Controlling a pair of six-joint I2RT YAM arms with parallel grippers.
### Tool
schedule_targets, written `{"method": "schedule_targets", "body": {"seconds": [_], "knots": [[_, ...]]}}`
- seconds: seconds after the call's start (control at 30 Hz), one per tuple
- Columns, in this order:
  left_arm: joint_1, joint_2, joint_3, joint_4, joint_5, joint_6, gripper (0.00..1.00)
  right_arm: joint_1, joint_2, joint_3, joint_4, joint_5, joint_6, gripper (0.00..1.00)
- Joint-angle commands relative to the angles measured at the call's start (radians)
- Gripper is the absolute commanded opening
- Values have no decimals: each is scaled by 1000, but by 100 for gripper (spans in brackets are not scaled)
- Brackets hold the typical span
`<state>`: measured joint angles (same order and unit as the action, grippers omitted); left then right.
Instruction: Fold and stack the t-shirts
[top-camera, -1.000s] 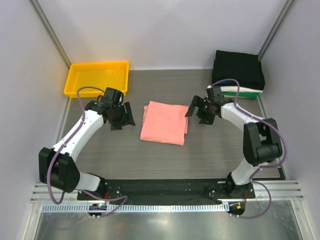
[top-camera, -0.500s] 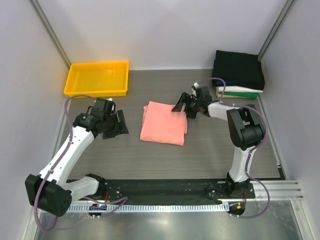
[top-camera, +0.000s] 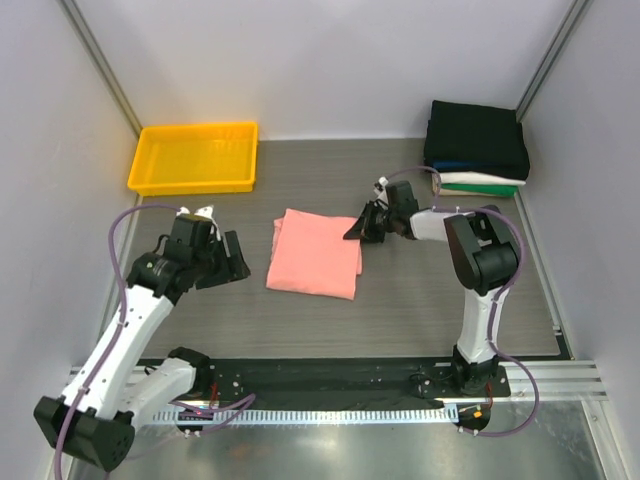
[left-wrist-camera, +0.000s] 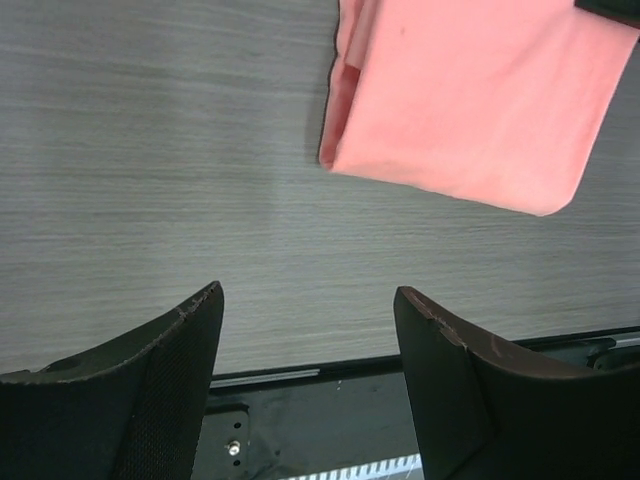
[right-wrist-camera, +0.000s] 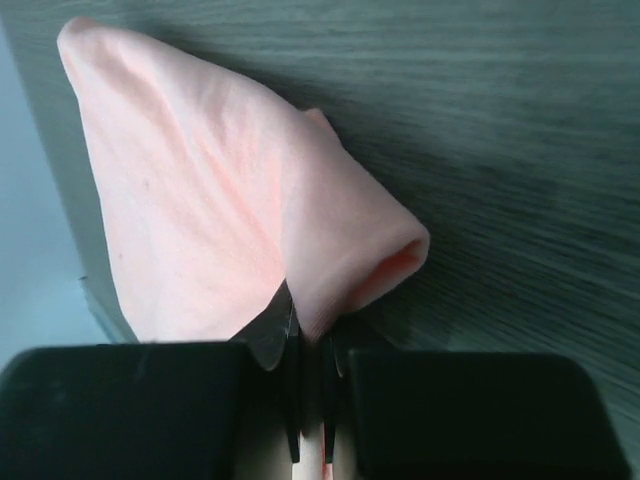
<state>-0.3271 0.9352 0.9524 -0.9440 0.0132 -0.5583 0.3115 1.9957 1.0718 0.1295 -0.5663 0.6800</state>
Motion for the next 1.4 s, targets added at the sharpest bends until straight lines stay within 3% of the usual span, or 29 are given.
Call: {"method": "schedule_targets", "body": {"seconds": [0.0,0.13,0.23,0.7,1.37], "knots": [[2,-78,-18,68,22,31,70,-29,-107,170,-291,132,-242,1],[2,-160,-79,135,-5,17,72,-67,-153,322,-516,247,-393,1],[2,-205,-92,143,-74,12,73,-107,-172,413,-591,307,-488,1],[2,-200,-93,142,-98,9,74,-212,-110,888,-791,476,-763,1],[2,-134,-92,137,-101,8,73,-433,-72,1275,-860,276,-849,1]]}}
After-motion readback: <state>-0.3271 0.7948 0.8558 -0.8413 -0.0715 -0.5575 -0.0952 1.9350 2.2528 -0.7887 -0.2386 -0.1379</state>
